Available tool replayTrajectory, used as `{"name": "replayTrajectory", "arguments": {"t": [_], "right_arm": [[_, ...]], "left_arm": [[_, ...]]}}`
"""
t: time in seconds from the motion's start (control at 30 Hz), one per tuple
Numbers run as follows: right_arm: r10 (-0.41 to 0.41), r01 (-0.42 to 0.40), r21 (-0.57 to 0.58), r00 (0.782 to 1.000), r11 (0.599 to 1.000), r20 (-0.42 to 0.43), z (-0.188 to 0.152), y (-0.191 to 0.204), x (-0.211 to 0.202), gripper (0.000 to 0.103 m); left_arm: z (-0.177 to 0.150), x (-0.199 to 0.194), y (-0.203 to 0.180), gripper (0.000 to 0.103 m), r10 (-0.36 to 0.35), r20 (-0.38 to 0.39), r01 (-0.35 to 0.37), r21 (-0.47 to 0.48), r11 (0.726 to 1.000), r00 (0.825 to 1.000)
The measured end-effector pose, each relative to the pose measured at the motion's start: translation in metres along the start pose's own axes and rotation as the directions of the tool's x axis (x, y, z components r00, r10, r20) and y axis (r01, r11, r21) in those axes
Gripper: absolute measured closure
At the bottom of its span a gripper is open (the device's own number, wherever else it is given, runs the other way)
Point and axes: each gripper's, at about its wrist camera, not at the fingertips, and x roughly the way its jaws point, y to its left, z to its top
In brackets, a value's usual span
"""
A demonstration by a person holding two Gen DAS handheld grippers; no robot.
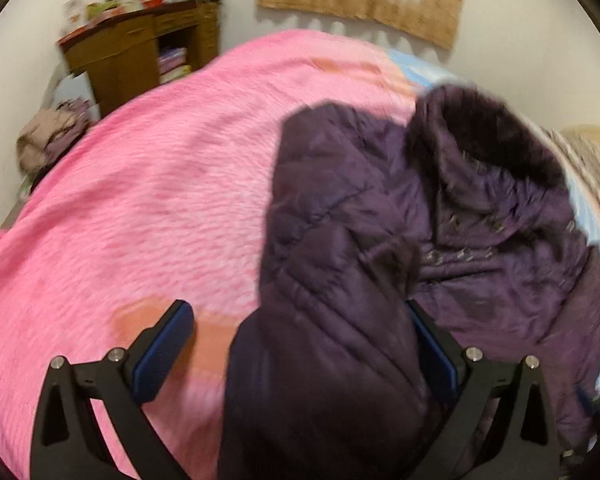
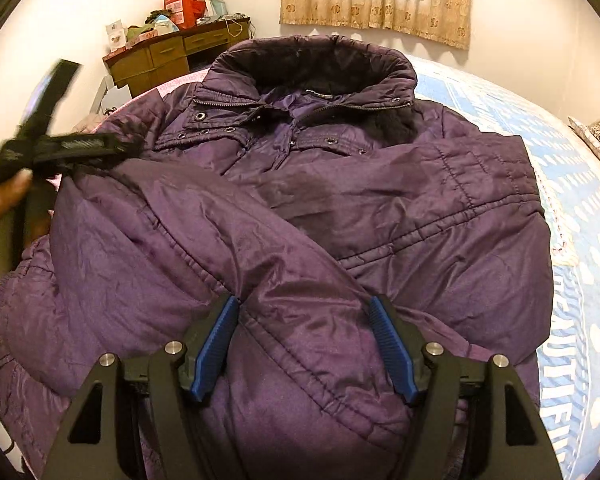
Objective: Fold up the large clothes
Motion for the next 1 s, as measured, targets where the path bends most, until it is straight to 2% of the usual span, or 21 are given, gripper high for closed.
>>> {"name": "replayTrajectory", "arguments": {"t": [0.07,0.1,0.17,0.27,0.37,0.43,0.5,0.67,0.83,1.0], "right_arm": [[0.044,-0.044,0.019,0.999,0.999,0.006,0.002,-0.005,-0.01,0.034],[0.063,-0.063,0.029,0.998,0.998,0.022,0.001,-0.007,-0.02,0.034],[0.103,-0.112,0.06,0.986,0.992,0.128,-0.004,-0.013,-0.056,0.033],[0.111,-0.119,0.044,0.979,0.992,0.169,-0.015,-0.014,-0.082,0.03],[0.119,-0.12,0.005,0.986,0.993,0.113,-0.027,-0.011,-0.076,0.03],[0.119,-0.119,-0.006,0.99,0.993,0.073,-0.036,-0.011,-0.065,0.03],[0.126,-0.127,0.003,0.99,0.992,0.06,-0.041,-0.014,-0.058,0.03],[0.11,-0.11,0.012,0.994,0.994,0.007,-0.038,-0.013,-0.042,0.03],[0.08,-0.08,-0.009,0.997,0.997,-0.001,-0.042,-0.007,-0.041,0.029],[0.07,-0.07,-0.016,0.997,0.997,-0.014,-0.04,-0.006,-0.039,0.028]], "left_arm": [[-0.002,-0.036,-0.006,0.0,0.002,0.069,-0.002,0.001,1.0,0.998],[-0.005,-0.055,-0.013,0.0,-0.02,0.102,0.018,0.017,1.0,0.995],[-0.014,-0.088,-0.027,0.0,-0.084,0.159,0.076,0.059,0.995,0.984],[-0.038,-0.108,-0.057,0.0,-0.181,0.185,0.152,0.161,0.975,0.966],[-0.062,-0.084,-0.088,0.0,-0.199,0.107,0.168,0.248,0.954,0.974],[-0.074,-0.057,-0.094,0.0,-0.166,0.04,0.151,0.242,0.958,0.985],[-0.08,-0.038,-0.093,0.0,-0.128,0.012,0.121,0.231,0.965,0.992],[-0.079,-0.021,-0.09,0.0,-0.123,-0.012,0.123,0.217,0.968,0.992],[-0.08,-0.015,-0.096,0.0,-0.097,-0.019,0.099,0.233,0.967,0.995],[-0.081,-0.016,-0.095,0.0,-0.101,-0.02,0.102,0.229,0.968,0.995]]}}
